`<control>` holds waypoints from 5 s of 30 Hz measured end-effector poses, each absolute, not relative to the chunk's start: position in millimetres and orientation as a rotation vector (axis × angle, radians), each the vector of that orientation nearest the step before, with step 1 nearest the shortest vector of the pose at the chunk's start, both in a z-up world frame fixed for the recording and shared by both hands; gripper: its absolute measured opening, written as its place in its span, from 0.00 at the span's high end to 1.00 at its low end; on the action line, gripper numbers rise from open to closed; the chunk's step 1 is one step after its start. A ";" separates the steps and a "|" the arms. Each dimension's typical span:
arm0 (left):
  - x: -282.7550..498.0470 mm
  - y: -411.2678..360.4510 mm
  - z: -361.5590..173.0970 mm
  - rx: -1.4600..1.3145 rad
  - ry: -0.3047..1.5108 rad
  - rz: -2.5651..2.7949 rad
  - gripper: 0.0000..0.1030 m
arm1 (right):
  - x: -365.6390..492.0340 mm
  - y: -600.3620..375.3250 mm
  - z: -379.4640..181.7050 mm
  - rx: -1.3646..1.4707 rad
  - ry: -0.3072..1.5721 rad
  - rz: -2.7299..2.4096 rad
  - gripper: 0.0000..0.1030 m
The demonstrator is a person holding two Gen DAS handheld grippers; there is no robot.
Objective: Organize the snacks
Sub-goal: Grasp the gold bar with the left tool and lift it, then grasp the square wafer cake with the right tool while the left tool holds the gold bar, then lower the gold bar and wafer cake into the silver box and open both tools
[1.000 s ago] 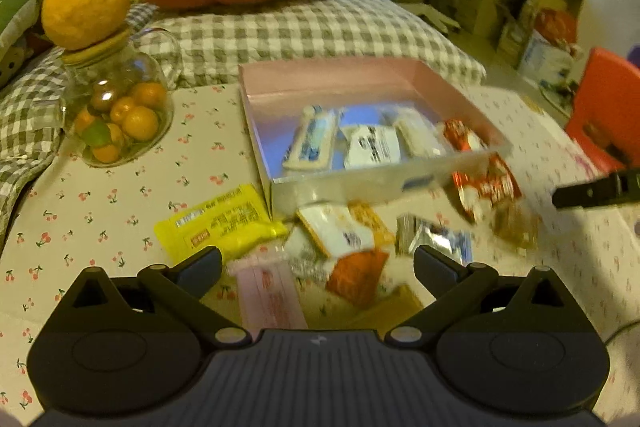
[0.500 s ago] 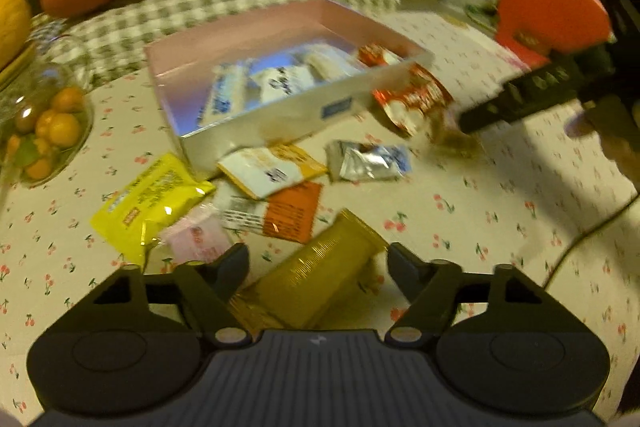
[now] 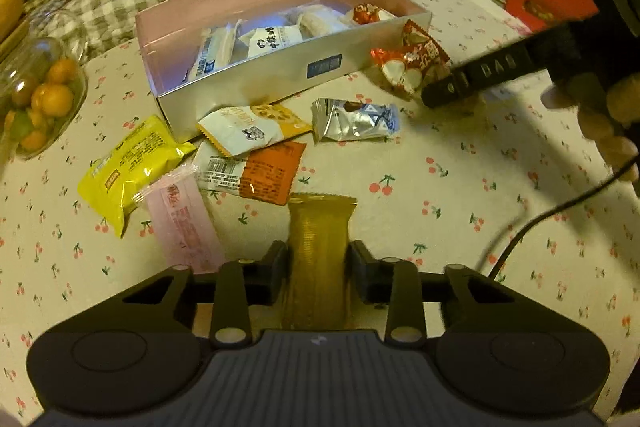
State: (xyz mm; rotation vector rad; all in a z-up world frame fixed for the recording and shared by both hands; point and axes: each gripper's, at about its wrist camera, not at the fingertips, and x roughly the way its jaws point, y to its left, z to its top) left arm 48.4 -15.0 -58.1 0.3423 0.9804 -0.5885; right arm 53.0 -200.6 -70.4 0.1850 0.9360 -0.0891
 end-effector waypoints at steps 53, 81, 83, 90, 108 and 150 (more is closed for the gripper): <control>12.0 -20.9 -66.6 0.064 0.796 -0.452 0.75 | -25.0 -194.7 -78.1 0.036 0.729 0.036 0.57; 54.7 -29.0 -6.0 -0.084 0.697 -0.416 0.75 | 20.4 -189.2 -22.4 0.185 0.632 0.030 0.56; 60.2 -28.9 -4.4 -0.097 0.694 -0.406 0.75 | 25.8 -189.8 -17.4 0.203 0.626 0.033 0.56; 83.1 -32.0 -3.3 -0.146 0.692 -0.368 0.75 | 49.7 -196.4 -3.7 0.286 0.604 0.031 0.56; 144.7 -47.7 -27.3 -0.206 0.700 -0.311 0.75 | 130.0 -227.2 -34.5 0.485 0.674 -0.026 0.56; 151.1 -55.7 -19.7 -0.064 0.751 -0.272 0.39 | 119.6 -248.5 -17.3 0.516 0.678 -0.002 0.30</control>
